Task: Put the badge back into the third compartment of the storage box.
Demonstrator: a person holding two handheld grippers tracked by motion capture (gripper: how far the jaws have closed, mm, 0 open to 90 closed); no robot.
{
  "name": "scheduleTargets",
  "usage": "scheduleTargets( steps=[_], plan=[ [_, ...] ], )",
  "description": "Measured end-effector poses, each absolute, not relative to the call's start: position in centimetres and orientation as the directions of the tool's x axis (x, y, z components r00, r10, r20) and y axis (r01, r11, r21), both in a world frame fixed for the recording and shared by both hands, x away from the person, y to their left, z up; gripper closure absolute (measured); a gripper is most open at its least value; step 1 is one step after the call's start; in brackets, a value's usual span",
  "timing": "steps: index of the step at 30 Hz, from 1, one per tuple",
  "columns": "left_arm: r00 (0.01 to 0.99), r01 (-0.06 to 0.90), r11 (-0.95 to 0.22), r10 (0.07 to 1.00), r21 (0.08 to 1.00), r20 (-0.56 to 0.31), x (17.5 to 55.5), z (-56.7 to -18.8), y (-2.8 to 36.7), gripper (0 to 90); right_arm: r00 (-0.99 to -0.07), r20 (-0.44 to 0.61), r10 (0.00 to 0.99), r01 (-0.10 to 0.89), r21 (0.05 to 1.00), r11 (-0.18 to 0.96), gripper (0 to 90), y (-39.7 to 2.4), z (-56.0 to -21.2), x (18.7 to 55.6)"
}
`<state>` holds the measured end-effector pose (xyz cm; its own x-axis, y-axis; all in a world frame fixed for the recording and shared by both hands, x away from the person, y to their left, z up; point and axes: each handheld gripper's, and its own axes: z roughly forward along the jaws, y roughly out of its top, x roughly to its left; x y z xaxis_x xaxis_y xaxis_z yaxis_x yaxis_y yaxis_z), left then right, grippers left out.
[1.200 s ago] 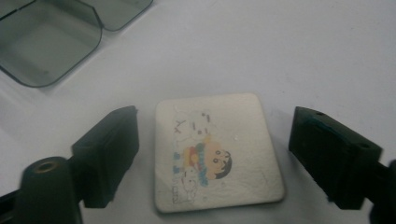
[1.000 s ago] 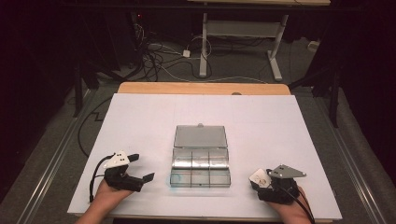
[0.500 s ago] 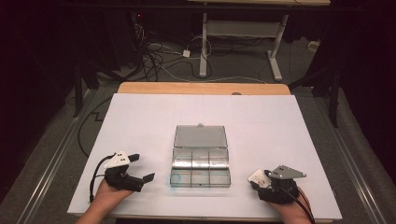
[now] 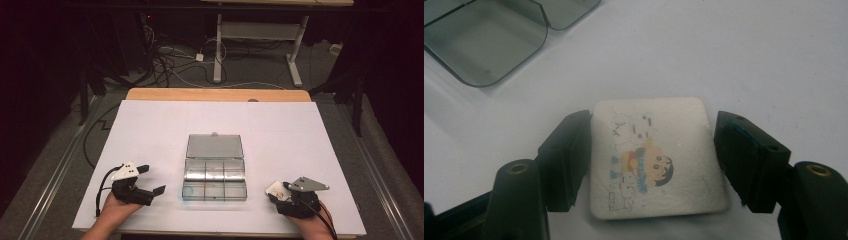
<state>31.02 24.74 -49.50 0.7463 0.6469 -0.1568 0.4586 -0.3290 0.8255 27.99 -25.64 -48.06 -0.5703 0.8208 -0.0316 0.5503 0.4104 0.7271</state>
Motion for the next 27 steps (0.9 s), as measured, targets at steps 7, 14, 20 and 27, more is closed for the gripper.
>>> scheduleTargets(
  steps=[7, 14, 20, 27],
  plan=[
    [0.746, 0.457, -0.331, 0.648, 0.826, -0.153, 31.0, -49.5, 24.7, 0.1, -0.587, -0.034, 0.809, 0.524, 0.746, 0.411, 33.3, -25.0, -47.4, 27.6],
    [0.746, 0.461, -0.332, 0.648, 0.823, -0.157, 31.0, -49.5, 24.7, 0.1, -0.608, -0.029, 0.794, 0.504, 0.758, 0.413, 33.3, -24.3, -47.0, 27.4],
    [0.747, 0.463, -0.332, 0.645, 0.822, -0.16, 31.1, -49.5, 24.7, 0.1, -0.629, -0.033, 0.777, 0.486, 0.763, 0.426, 33.2, -23.5, -46.8, 27.4],
    [0.75, 0.459, -0.333, 0.643, 0.823, -0.158, 31.0, -49.5, 24.7, 0.1, -0.651, -0.041, 0.758, 0.461, 0.772, 0.438, 33.2, -22.5, -46.2, 27.2]
  ],
)
